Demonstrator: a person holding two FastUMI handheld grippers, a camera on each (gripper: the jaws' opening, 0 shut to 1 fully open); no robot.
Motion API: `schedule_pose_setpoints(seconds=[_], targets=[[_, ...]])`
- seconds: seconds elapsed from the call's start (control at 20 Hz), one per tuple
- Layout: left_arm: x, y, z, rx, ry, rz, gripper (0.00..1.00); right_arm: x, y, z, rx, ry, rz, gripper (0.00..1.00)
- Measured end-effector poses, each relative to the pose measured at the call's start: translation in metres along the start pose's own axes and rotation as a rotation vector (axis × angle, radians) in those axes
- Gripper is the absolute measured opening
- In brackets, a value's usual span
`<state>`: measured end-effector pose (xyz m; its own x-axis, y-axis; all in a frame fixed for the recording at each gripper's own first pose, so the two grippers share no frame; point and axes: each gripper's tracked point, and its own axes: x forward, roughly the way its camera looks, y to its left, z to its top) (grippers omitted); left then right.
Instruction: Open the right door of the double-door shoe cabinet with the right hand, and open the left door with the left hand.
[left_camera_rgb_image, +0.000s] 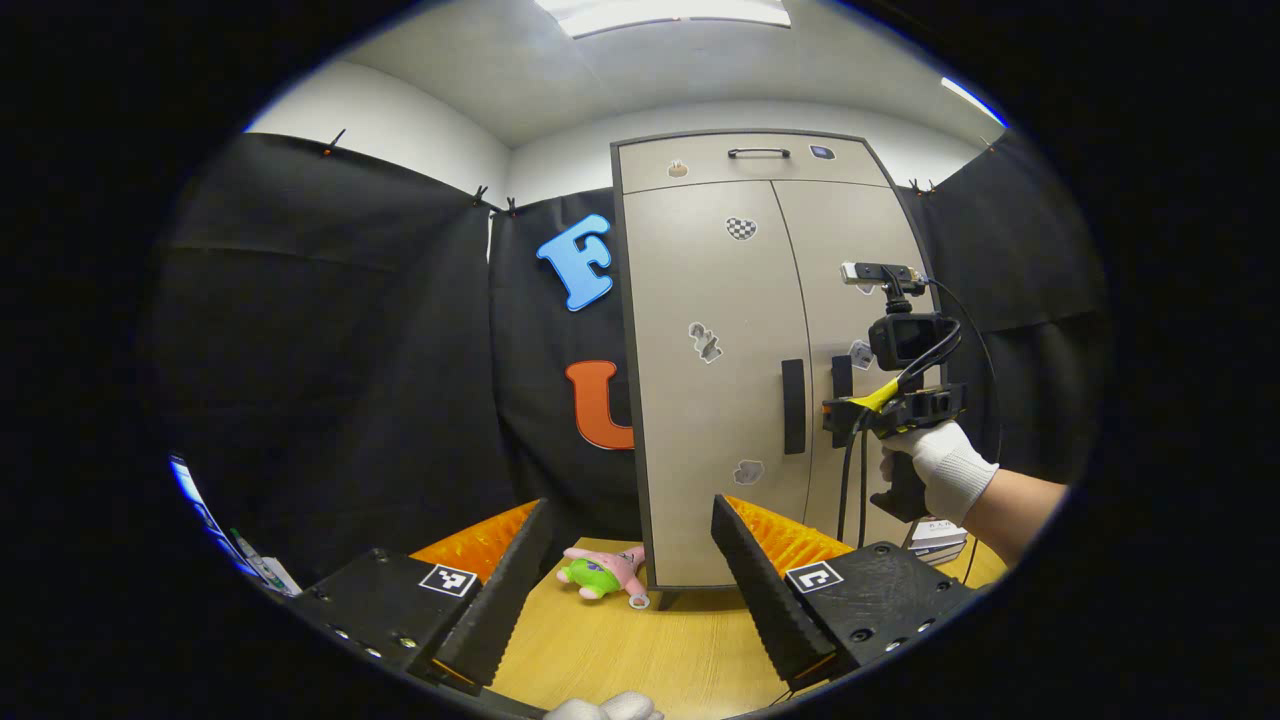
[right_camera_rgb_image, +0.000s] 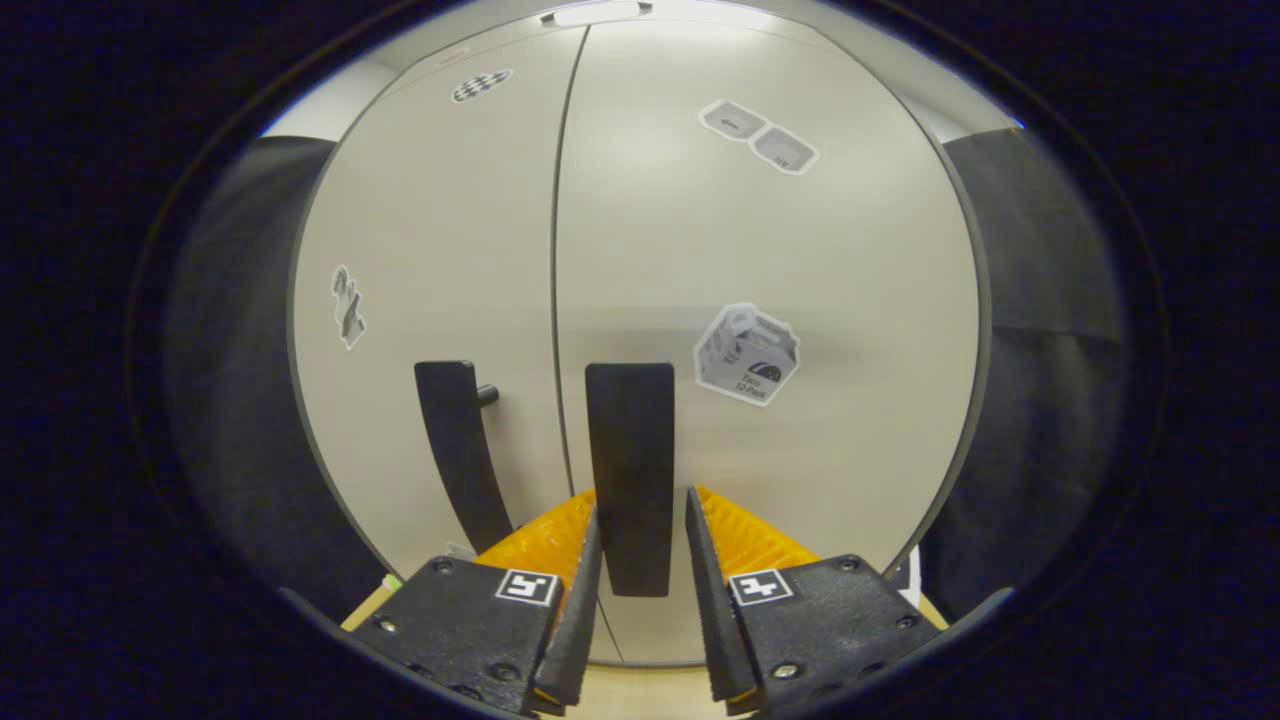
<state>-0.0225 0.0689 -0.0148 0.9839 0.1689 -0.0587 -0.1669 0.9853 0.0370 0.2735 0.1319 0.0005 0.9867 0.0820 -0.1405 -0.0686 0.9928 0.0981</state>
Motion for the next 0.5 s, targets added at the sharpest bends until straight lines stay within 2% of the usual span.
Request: schedule_pose_setpoints(seconds=[0.1, 0.5], targets=[[-0.002, 0.007, 0.001, -0.006, -0.001, 0.013, 0.96, 0.002, 0.001, -0.001, -0.003, 0.002, -0.003, 0.37], [-0.020, 0.018, 0.000, -0.016, -0.007, 0.037, 0.96, -0.005, -0.001, -0.004, -0.047, 0.009, 0.034, 0.24]])
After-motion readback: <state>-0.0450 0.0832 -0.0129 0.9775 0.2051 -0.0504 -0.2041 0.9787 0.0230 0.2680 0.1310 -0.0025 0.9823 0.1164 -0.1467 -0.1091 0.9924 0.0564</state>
